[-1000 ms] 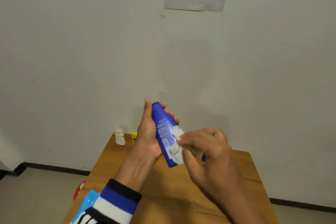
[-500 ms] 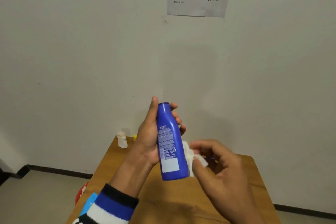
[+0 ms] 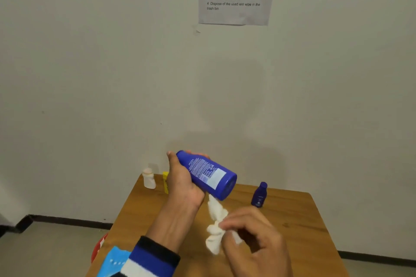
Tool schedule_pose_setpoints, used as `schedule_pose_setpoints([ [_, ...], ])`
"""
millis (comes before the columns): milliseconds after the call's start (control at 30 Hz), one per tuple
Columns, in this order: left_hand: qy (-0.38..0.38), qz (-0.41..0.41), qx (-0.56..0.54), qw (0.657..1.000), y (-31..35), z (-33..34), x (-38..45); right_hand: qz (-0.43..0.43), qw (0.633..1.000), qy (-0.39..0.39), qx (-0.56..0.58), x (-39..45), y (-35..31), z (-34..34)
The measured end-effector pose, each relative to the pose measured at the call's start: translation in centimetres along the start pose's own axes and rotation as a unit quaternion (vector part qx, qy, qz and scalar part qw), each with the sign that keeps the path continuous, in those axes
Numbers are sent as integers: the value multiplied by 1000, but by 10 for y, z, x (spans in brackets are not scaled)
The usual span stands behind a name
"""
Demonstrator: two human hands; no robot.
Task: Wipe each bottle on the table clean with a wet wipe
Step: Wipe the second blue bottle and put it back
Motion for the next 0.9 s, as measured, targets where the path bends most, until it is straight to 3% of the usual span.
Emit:
schedule_pose_setpoints([
  [100, 26, -11, 23, 999, -10, -10, -2, 47, 995, 78, 48, 25, 9, -26],
  [267, 0, -87, 21, 996, -30, -18, -1, 15, 996, 85, -2, 39, -3, -21],
  [533, 18, -93, 14, 995, -27, -12, -4, -61, 996, -11, -57, 7, -7, 10],
  [600, 18, -87, 2, 996, -25, -11, -4, -76, 995, 3, -66, 19, -15, -9],
  [767, 11, -81, -29, 996, -21, -16, -6, -84, 984, 122, -104, 48, -25, -44],
  [900, -7, -98, -39, 994, -21, -12, -2, -120, 984, 96, -93, 34, -27, -8],
])
Point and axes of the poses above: each hand's wrist, its own x-axis towards the middle knuckle, its own z-axis out of the palm, y = z × x, the point moved 6 cm from there along x, towards the middle knuckle, and after that the axes turned 15 degrees about -x, right-handed, at the moved point
